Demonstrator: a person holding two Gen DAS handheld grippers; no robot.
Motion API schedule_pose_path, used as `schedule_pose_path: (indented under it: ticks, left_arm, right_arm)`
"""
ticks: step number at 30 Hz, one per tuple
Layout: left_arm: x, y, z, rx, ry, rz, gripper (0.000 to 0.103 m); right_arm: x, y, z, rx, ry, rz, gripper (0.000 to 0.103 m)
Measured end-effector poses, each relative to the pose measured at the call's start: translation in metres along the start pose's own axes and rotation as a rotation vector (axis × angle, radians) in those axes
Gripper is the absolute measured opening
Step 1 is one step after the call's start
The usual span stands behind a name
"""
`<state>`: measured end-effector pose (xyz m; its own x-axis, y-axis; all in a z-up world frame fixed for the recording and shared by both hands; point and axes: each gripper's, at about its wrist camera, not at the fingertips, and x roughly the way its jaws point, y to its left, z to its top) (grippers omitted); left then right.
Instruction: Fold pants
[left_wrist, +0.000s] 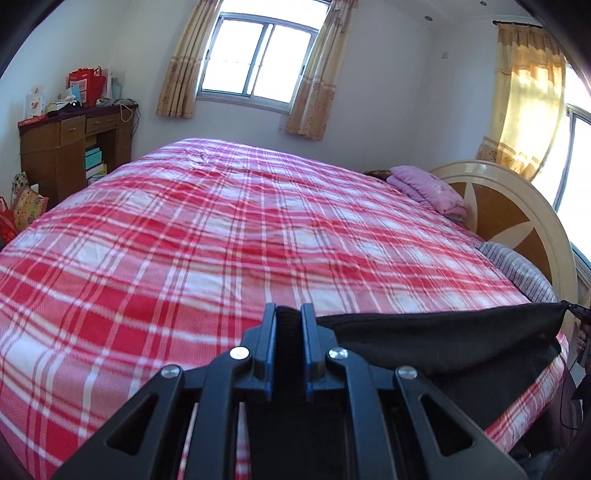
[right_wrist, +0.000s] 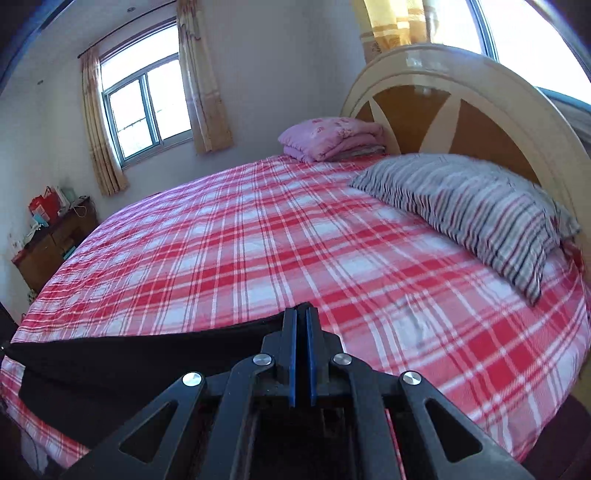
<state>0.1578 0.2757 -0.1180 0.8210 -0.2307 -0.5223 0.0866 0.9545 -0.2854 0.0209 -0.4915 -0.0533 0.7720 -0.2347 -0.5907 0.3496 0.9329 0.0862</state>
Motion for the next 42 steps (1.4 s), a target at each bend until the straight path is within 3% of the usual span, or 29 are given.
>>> schedule_pose_path:
  ticks: [6, 8, 10, 15, 17, 20, 22, 27, 30, 33, 37, 40, 42]
  left_arm:
    - [-0.004, 0.008, -0.053, 0.030, 0.074, -0.014, 0.014]
    - [-0.009, 0.010, -0.067, 0.053, 0.087, -0.001, 0.019]
    - [-0.020, 0.014, -0.077, 0.060, 0.080, 0.002, 0.026]
    - [-0.041, 0.034, -0.083, 0.018, 0.038, 0.036, 0.027]
    - [-0.044, 0.043, -0.083, -0.004, 0.027, 0.056, 0.027]
    - [-0.049, 0.054, -0.082, -0.044, 0.004, 0.087, 0.027]
    - [-0.051, 0.057, -0.082, -0.064, -0.009, 0.102, 0.027]
    - [-0.055, 0.049, -0.079, -0.075, -0.028, 0.089, 0.027]
    - [-0.053, 0.039, -0.078, -0.059, -0.014, 0.072, 0.027]
    - [-0.052, 0.030, -0.076, -0.043, -0.007, 0.060, 0.027]
    - [-0.052, 0.019, -0.075, -0.028, 0.001, 0.050, 0.027]
    - [-0.048, 0.010, -0.075, -0.012, 0.020, 0.054, 0.027]
    - [-0.047, 0.001, -0.074, -0.003, 0.028, 0.046, 0.027]
  right_arm:
    - [-0.001, -0.021, -0.047, 0.000, 0.087, -0.022, 0.005]
    - [-0.002, -0.026, -0.058, 0.001, 0.110, -0.025, 0.006]
    - [-0.008, -0.027, -0.062, -0.016, 0.111, -0.050, 0.007]
    - [-0.024, -0.039, -0.058, 0.003, 0.087, -0.142, 0.008]
    - [-0.033, -0.044, -0.052, 0.039, 0.058, -0.192, 0.015]
    - [-0.045, -0.038, -0.046, 0.075, 0.024, -0.189, 0.043]
    - [-0.050, -0.019, -0.042, 0.051, 0.010, -0.158, 0.052]
    - [-0.046, 0.073, -0.046, -0.180, 0.035, -0.073, 0.052]
    - [-0.035, 0.138, -0.060, -0.311, 0.093, 0.056, 0.052]
    - [-0.024, 0.186, -0.081, -0.416, 0.157, 0.123, 0.052]
    - [-0.023, 0.205, -0.097, -0.473, 0.186, 0.141, 0.052]
    - [-0.034, 0.183, -0.094, -0.410, 0.170, 0.111, 0.052]
    - [-0.041, 0.147, -0.083, -0.314, 0.154, 0.054, 0.052]
